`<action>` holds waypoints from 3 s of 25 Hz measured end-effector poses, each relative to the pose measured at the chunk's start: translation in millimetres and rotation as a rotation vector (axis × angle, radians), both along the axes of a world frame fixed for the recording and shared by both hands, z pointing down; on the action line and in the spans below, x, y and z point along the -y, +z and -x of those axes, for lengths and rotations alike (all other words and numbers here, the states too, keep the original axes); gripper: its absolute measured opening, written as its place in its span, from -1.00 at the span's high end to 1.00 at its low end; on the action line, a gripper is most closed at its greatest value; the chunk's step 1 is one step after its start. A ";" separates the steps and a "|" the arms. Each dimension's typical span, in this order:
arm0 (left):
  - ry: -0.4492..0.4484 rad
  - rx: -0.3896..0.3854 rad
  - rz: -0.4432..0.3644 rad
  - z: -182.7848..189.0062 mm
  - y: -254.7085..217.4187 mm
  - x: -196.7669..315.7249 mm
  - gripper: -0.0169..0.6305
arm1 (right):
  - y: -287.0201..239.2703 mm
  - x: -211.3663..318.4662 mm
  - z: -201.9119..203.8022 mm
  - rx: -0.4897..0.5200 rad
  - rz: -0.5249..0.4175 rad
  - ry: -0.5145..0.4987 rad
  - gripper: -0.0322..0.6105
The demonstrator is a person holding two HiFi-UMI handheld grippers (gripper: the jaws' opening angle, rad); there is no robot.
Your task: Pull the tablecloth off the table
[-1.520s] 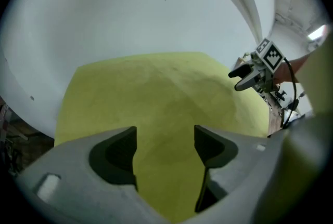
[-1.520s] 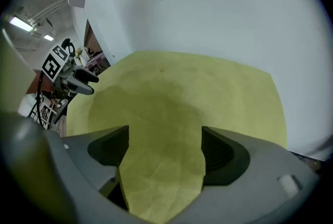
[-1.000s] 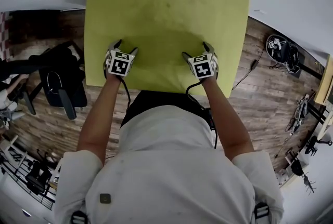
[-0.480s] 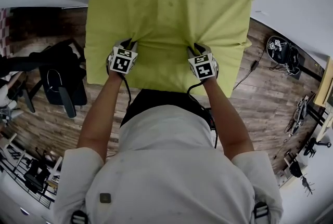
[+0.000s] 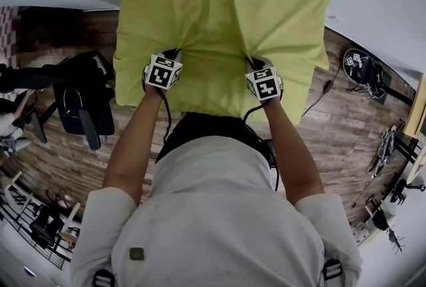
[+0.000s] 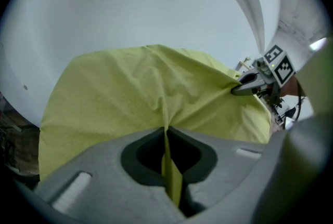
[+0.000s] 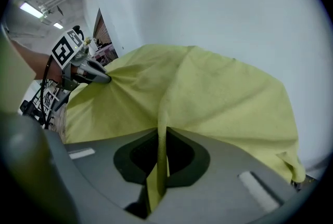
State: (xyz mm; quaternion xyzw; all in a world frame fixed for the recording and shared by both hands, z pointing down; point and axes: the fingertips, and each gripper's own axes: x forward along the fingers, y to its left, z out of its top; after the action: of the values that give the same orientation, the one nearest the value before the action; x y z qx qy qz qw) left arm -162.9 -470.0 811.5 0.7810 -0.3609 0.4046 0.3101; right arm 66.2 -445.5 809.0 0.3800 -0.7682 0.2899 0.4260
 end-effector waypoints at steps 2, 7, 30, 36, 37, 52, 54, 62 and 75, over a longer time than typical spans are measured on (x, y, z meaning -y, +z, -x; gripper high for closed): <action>0.002 -0.020 -0.026 1.6 -18.8 -0.1 0.94 | -17.9 -0.5 0.1 0.018 -0.033 0.017 0.86; 0.006 -0.072 -0.090 8.9 -75.4 -11.8 0.94 | -73.6 -9.2 9.5 0.057 -0.121 0.040 0.86; 0.057 -0.322 -0.616 21.7 -355.2 -94.2 0.94 | -339.7 -99.1 20.3 0.132 -0.661 0.112 0.86; -0.004 -0.307 -0.721 15.5 -407.2 -163.8 0.93 | -392.1 -161.2 12.7 0.193 -0.756 0.041 0.86; -0.011 -0.305 -0.736 13.3 -415.1 -179.3 0.93 | -400.3 -175.1 10.4 0.203 -0.767 0.028 0.86; 0.009 -0.247 -0.924 21.3 -515.4 -363.2 0.93 | -513.2 -348.8 18.4 0.275 -0.950 -0.054 0.86; 0.029 -0.256 -0.945 28.0 -525.0 -377.9 0.93 | -522.7 -366.1 25.2 0.270 -0.969 -0.042 0.86; 0.118 -0.316 -0.961 77.7 -548.6 -471.2 0.93 | -553.6 -466.1 74.9 0.238 -1.034 0.032 0.86; 0.156 -0.362 -0.966 146.8 -546.5 -585.0 0.93 | -542.6 -588.0 145.3 0.237 -1.031 0.115 0.86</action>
State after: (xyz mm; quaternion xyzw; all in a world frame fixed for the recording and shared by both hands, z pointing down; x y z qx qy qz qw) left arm -309.7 115.0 265.1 0.9170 -0.3876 0.0727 -0.0592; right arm -79.1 142.4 266.4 0.5464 -0.8316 -0.0615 0.0776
